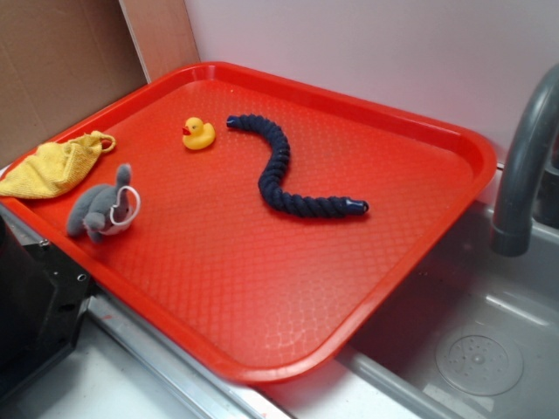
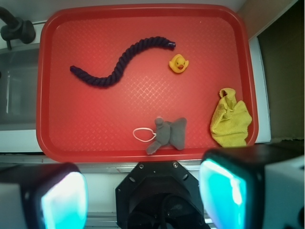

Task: Grab the blue rope.

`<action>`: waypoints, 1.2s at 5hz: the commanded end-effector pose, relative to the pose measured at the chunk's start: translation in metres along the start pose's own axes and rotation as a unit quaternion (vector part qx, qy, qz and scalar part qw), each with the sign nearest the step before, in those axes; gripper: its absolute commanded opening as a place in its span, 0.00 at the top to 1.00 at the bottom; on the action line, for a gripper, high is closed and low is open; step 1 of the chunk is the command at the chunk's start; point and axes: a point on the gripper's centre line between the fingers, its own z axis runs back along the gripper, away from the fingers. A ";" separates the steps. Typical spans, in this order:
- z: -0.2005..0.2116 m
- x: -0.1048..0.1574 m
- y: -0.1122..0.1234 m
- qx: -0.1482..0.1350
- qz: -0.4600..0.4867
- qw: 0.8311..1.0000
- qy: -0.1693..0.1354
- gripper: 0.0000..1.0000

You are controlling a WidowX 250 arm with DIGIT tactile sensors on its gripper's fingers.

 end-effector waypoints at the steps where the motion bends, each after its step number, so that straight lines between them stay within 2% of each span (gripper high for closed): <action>1: 0.000 0.000 0.000 0.000 0.000 1.000 0.000 0.00; 2: -0.042 0.040 -0.009 0.008 0.124 0.992 -0.017 0.00; 3: -0.077 0.069 -0.017 -0.011 0.248 0.968 -0.048 0.00; 4: -0.110 0.081 -0.014 -0.013 0.372 0.928 -0.011 0.00; 5: -0.149 0.096 0.000 0.023 0.485 0.874 0.017 0.00; 6: -0.179 0.111 0.007 0.051 0.494 0.867 0.024 0.00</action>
